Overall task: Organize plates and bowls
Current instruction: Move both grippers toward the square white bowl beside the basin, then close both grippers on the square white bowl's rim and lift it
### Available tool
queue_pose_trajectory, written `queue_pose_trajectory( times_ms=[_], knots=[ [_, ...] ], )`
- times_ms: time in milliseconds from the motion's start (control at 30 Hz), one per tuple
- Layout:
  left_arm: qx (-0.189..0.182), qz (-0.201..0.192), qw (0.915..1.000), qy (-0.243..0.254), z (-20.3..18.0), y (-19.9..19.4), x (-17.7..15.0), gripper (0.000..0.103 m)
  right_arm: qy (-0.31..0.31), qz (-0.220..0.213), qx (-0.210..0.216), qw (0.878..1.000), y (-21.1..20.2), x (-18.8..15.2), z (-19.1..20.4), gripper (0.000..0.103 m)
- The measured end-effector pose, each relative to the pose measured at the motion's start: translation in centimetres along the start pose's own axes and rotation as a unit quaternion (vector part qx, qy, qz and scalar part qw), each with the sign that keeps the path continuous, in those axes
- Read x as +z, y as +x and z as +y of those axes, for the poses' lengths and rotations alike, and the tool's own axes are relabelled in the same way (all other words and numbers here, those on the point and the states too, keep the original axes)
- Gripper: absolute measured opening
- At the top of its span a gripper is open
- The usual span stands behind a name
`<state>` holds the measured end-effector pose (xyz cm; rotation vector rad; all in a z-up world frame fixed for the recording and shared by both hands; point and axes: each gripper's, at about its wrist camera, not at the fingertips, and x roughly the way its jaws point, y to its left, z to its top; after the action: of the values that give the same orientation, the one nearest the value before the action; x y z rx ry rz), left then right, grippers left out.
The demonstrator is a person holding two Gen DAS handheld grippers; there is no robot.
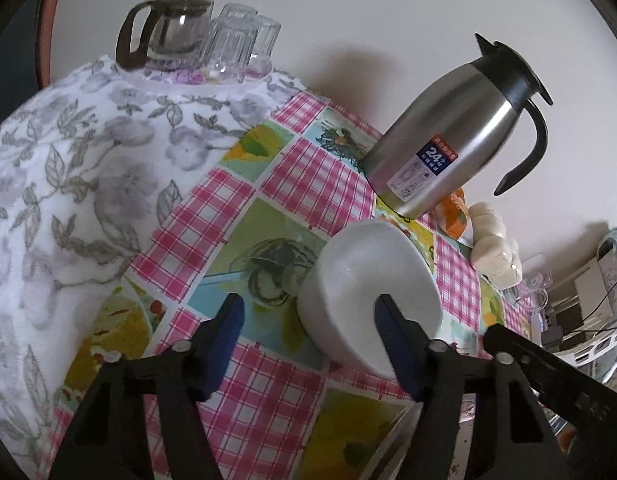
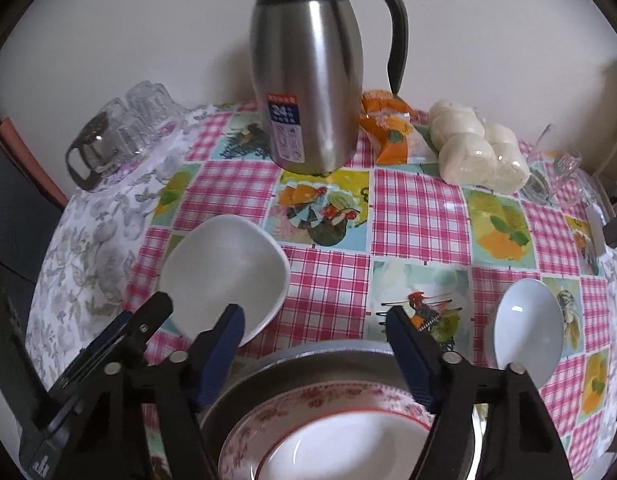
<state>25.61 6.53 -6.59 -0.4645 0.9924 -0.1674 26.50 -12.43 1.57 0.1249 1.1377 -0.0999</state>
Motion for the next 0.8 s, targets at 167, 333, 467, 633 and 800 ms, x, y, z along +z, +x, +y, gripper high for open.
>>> queue_pose_trajectory(
  times_ms=[167,333,467,633,800],
  knots=[
    [-0.006,0.010,0.9999,-0.003,0.0,1.1,0.1,0.063,0.000,0.029,0.007,1.000,2.3,0.9,0.5,0.056],
    [-0.014,0.022,0.9997,-0.003,-0.5,2.2,0.1,0.055,-0.006,0.050,0.005,0.999,3.9,1.3,1.4,0.046],
    [-0.024,0.029,0.9993,-0.003,-0.7,2.9,0.0,0.044,-0.010,0.059,-0.001,0.998,5.1,1.6,1.8,0.036],
    [-0.021,0.034,0.9992,0.001,-0.8,3.6,0.1,0.032,-0.020,0.074,-0.005,0.997,6.4,2.0,2.2,0.024],
    [-0.019,0.035,0.9992,0.002,-0.6,4.0,0.4,0.028,-0.028,0.091,-0.009,0.995,7.5,2.2,2.7,0.016]
  ],
)
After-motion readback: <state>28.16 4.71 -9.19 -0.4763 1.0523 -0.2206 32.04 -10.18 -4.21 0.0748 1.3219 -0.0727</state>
